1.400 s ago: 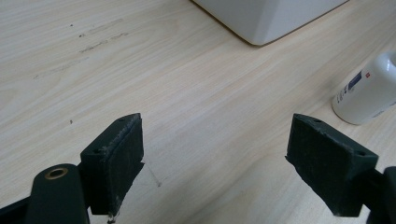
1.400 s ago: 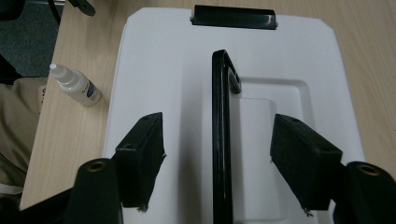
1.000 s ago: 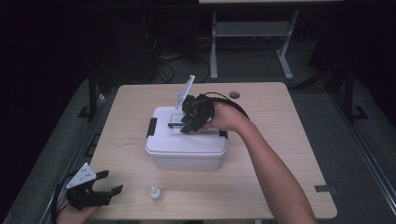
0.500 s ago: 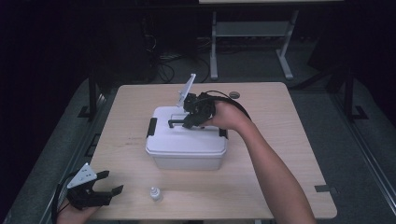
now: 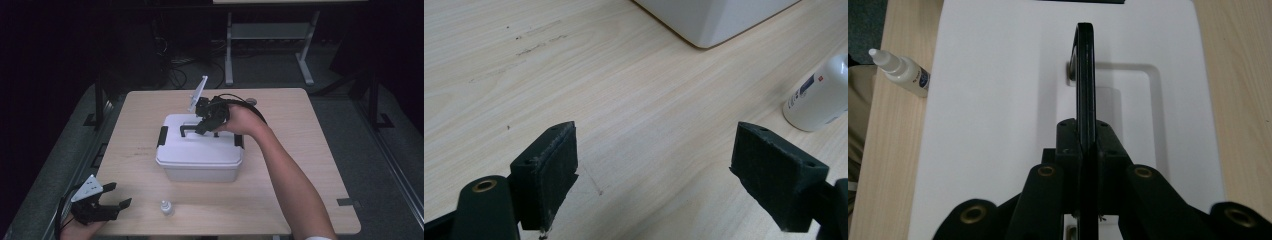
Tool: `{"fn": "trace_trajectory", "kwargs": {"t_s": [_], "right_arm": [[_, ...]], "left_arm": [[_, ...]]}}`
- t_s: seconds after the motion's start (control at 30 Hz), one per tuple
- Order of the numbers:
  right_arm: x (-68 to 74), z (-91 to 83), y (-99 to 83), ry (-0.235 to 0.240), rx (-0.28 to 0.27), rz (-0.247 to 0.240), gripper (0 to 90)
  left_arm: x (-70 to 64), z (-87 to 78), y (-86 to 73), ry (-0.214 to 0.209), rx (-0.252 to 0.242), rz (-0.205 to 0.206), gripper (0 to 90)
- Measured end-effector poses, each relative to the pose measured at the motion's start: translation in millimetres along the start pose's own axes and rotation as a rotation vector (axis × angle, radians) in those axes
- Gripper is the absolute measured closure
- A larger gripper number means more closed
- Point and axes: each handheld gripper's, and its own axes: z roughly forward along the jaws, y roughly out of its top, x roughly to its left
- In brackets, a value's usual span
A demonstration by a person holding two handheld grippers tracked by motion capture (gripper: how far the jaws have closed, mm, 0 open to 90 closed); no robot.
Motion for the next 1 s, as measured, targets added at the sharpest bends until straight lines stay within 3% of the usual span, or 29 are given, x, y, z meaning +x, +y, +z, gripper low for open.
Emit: {"fn": "trace_trajectory", "kwargs": {"t_s": [1.0], "right_arm": [[1.5, -8.2, -0.1, 0.002, -0.038, -0.011, 84.1]], "left_arm": [[-0.9, -0.3, 0.2, 0.009, -0.006, 0.001, 18.8]]}}
